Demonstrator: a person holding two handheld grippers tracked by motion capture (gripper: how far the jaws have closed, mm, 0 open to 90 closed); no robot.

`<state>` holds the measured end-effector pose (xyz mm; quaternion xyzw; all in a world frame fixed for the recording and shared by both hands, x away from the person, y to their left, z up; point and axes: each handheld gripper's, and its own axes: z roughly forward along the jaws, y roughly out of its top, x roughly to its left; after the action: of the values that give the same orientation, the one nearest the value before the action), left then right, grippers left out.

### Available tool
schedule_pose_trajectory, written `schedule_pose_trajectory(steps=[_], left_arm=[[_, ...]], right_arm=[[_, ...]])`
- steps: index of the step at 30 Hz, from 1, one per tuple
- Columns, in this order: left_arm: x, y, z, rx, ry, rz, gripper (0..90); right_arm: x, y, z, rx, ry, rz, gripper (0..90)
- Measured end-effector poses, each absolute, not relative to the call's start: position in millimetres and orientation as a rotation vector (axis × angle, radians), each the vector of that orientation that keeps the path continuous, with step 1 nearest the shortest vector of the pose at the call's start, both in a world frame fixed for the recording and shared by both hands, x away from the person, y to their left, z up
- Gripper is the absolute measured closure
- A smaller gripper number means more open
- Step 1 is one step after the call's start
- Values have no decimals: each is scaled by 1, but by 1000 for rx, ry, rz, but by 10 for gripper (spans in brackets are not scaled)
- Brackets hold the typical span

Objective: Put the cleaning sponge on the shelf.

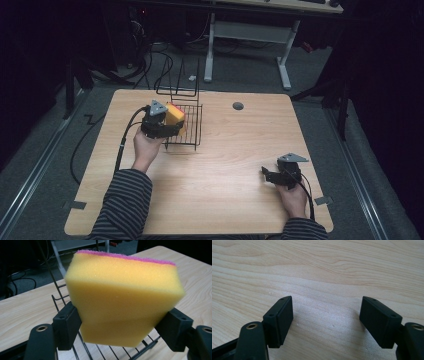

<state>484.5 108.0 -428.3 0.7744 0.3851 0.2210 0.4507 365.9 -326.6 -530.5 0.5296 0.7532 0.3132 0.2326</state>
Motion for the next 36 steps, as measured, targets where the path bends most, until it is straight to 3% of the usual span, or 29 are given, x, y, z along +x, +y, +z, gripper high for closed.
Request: schedule_pose_trajectory(steps=[14,36], left_arm=[[513,91,-446,1915,1001,567,271],[527,95,-462,1904,1110,475,217]], right_arm=[[366,-327,-531,1453,2070,864,273],[366,-327,-531,1453,2070,864,273]])
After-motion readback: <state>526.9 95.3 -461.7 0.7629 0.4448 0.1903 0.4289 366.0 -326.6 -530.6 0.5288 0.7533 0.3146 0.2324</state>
